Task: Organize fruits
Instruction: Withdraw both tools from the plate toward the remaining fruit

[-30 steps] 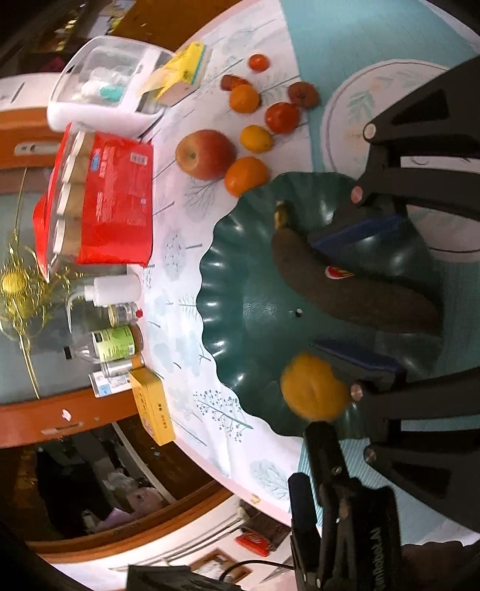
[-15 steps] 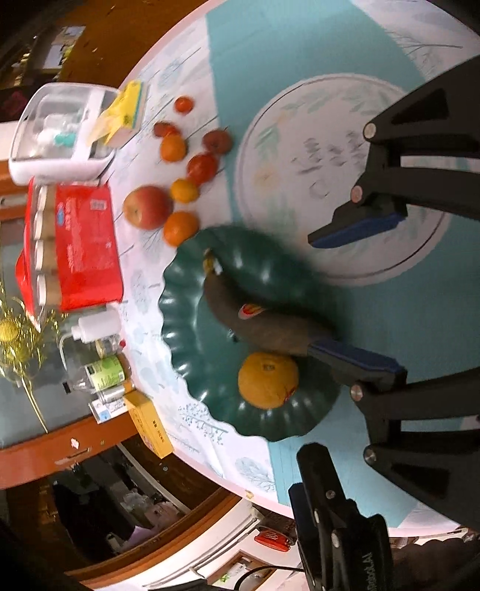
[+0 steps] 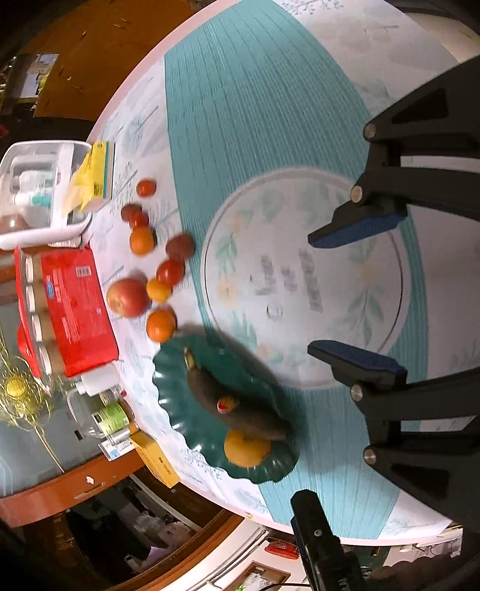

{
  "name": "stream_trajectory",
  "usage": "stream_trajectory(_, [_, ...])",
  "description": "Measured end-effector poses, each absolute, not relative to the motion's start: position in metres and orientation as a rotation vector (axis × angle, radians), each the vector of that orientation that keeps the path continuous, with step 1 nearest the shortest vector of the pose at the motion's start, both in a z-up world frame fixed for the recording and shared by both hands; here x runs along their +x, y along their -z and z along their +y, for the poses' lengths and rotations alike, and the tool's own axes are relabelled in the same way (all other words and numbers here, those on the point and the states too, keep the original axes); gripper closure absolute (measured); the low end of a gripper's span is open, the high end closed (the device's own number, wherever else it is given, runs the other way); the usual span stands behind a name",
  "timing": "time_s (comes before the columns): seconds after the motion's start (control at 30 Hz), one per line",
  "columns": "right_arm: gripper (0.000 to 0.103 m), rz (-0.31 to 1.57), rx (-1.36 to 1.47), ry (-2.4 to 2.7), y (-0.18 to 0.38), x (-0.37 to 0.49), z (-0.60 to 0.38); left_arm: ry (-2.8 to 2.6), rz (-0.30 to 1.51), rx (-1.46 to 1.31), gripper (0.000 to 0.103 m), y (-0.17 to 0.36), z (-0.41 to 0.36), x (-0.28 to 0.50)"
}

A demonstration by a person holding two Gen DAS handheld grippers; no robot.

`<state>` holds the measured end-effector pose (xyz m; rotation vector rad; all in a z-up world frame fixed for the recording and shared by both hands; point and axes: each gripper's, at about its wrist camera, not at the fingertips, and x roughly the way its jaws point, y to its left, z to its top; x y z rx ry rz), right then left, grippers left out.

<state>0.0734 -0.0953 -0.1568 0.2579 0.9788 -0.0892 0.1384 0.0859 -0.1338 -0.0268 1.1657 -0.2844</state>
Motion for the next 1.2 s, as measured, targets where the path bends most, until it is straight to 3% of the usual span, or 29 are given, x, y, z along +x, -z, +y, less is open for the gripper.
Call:
stream_trajectory(0.63, [0.051, 0.986, 0.163, -0.034, 0.146, 0.076, -0.222, 0.165, 1.175, -0.084, 0.025, 0.129, -0.033, 0.126])
stream_trajectory(1.2, [0.051, 0.94, 0.047, -0.091, 0.13, 0.143, -0.297, 0.125, 1.211, -0.158, 0.025, 0.12, -0.106, 0.192])
